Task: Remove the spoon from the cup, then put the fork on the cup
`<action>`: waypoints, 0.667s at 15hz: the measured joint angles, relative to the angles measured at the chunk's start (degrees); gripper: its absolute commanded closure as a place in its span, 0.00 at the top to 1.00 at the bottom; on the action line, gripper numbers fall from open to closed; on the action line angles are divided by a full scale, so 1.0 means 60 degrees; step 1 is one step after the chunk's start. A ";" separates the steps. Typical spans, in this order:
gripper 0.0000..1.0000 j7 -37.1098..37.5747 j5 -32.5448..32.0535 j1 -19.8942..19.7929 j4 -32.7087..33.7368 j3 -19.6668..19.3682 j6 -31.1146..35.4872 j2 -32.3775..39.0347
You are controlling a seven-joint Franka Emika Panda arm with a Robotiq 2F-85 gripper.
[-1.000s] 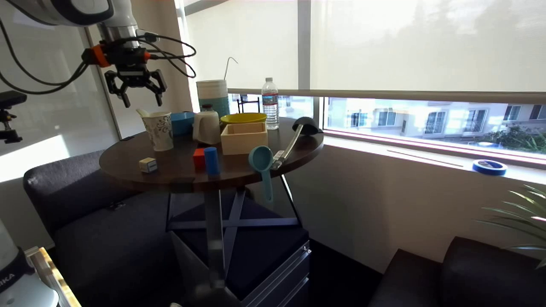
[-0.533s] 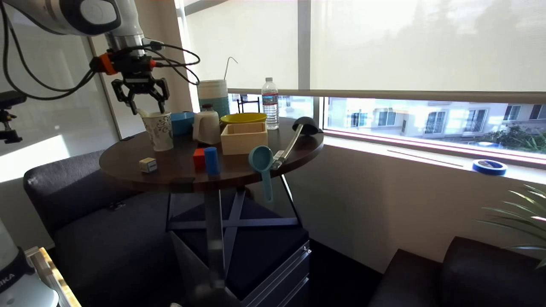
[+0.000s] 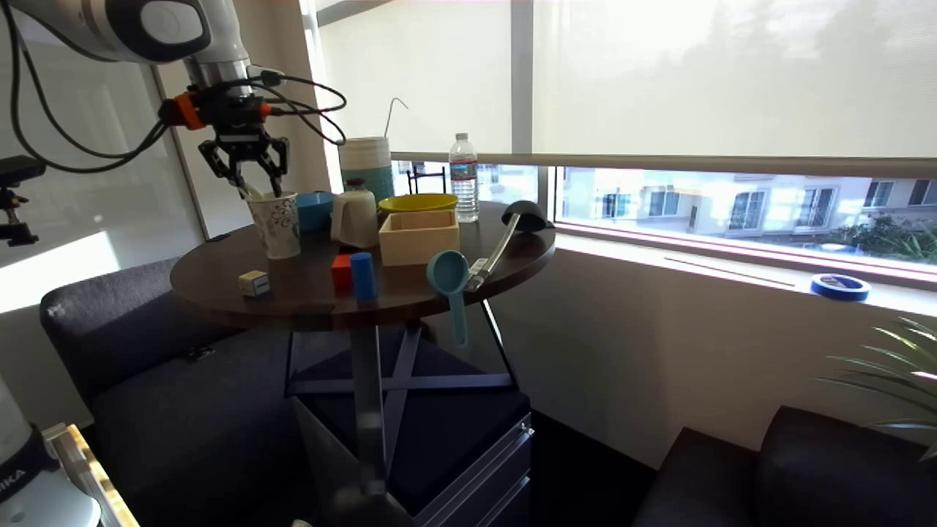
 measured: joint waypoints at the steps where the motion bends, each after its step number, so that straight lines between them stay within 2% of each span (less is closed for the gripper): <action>1: 0.99 0.0000 0.0000 -0.0005 0.0000 0.0000 0.0019 0.0000; 2: 0.90 0.0000 0.0000 -0.0009 0.0000 0.0000 0.0047 0.0000; 3: 0.71 0.0000 -0.0001 -0.0011 0.0000 0.0000 0.0065 0.0000; 6: 0.56 0.0000 -0.0011 -0.0014 0.0001 0.0001 0.0129 -0.0002; 10: 0.26 0.0000 -0.0023 -0.0023 0.0012 0.0014 0.0234 -0.0013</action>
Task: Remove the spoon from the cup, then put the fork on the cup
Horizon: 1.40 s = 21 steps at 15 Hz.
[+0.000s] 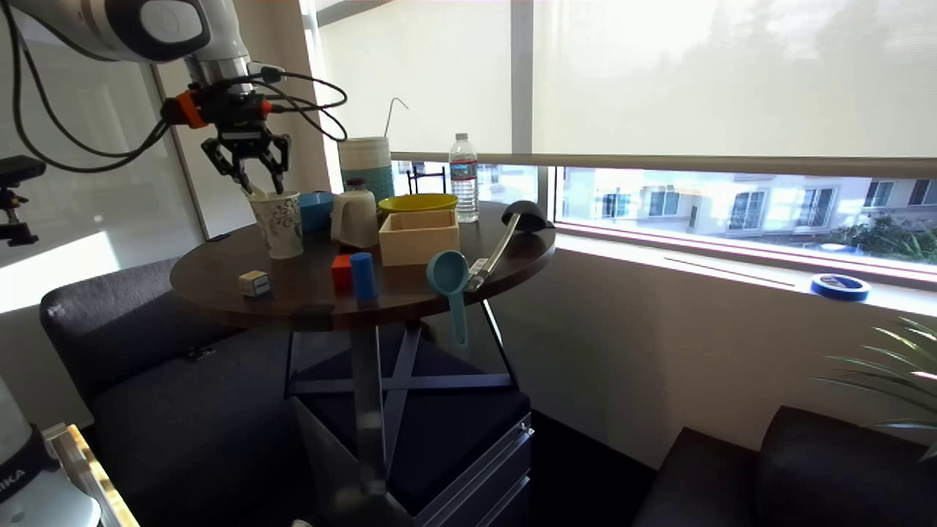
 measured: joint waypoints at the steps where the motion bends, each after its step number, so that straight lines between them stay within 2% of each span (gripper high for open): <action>1: 0.19 0.0000 0.0000 -0.0001 0.0009 0.0006 0.0016 -0.0006; 3: 0.05 0.0000 -0.0022 -0.0013 0.0020 0.0017 0.0073 -0.0012; 4: 0.01 0.0000 -0.0035 -0.0031 0.0020 0.0025 0.0114 -0.0013; 21: 0.01 0.0071 -0.0540 -0.0429 0.0110 0.0171 0.0533 -0.0248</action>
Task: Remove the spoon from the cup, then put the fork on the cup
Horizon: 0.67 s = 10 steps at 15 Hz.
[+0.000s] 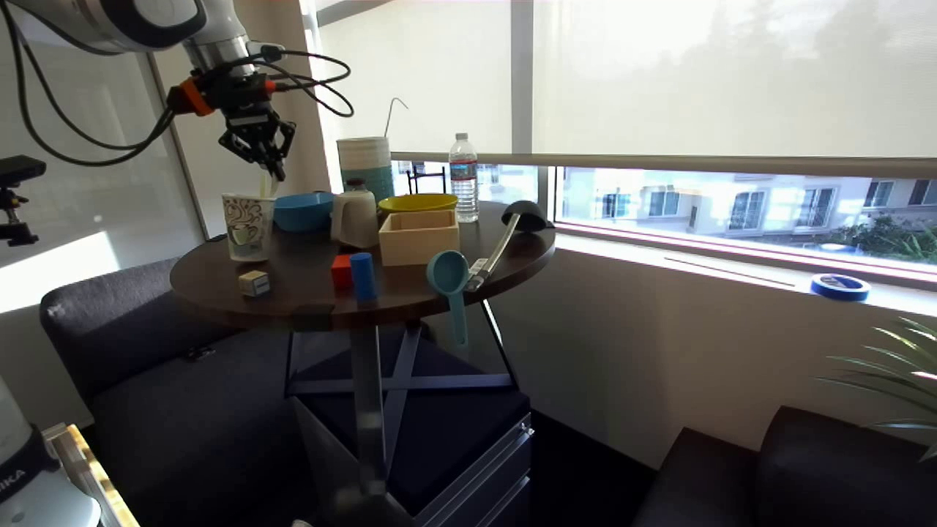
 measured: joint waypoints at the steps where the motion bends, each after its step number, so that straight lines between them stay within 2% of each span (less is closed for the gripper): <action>1: 0.01 0.0038 -0.0086 -0.0042 0.0000 0.0020 0.0002 -0.0064; 10: 0.01 0.0352 -0.0518 -0.0169 -0.0022 0.0093 -0.0091 -0.0962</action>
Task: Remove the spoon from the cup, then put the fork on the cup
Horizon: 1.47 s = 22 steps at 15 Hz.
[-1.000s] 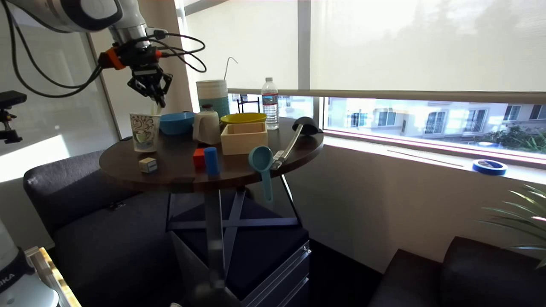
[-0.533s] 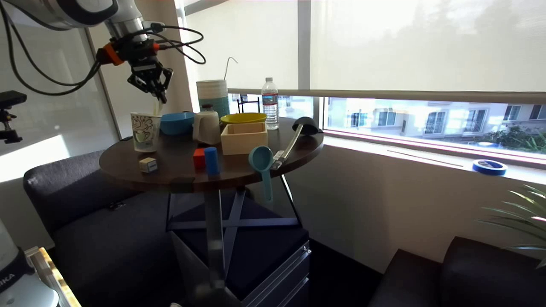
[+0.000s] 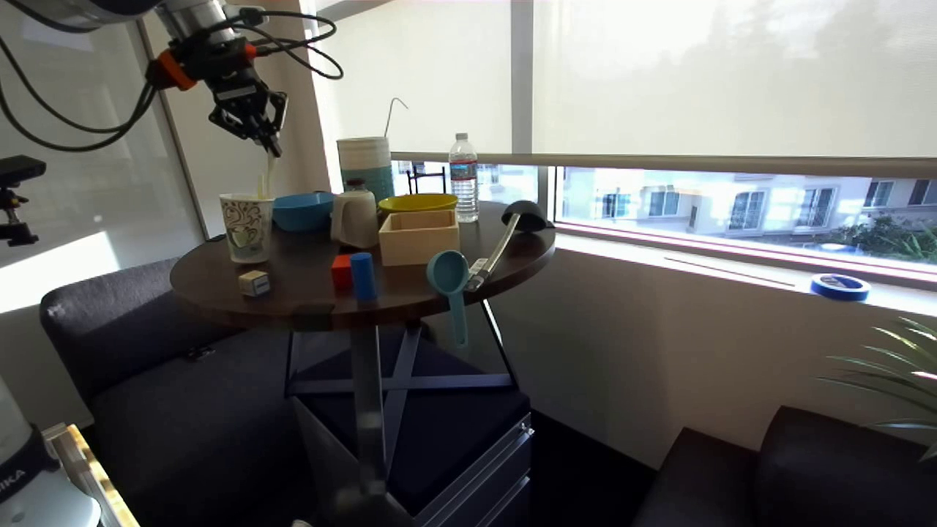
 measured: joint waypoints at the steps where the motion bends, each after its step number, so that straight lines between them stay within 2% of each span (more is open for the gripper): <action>1: 0.01 0.0039 -0.0080 -0.0005 -0.0004 0.0014 -0.0009 -0.0046; 17: 0.01 0.1204 -0.0873 -0.0378 0.0087 0.0347 -0.0390 -0.1154; 22: 0.01 0.1494 -0.0918 -0.0418 0.0361 0.0418 -0.0820 -0.1357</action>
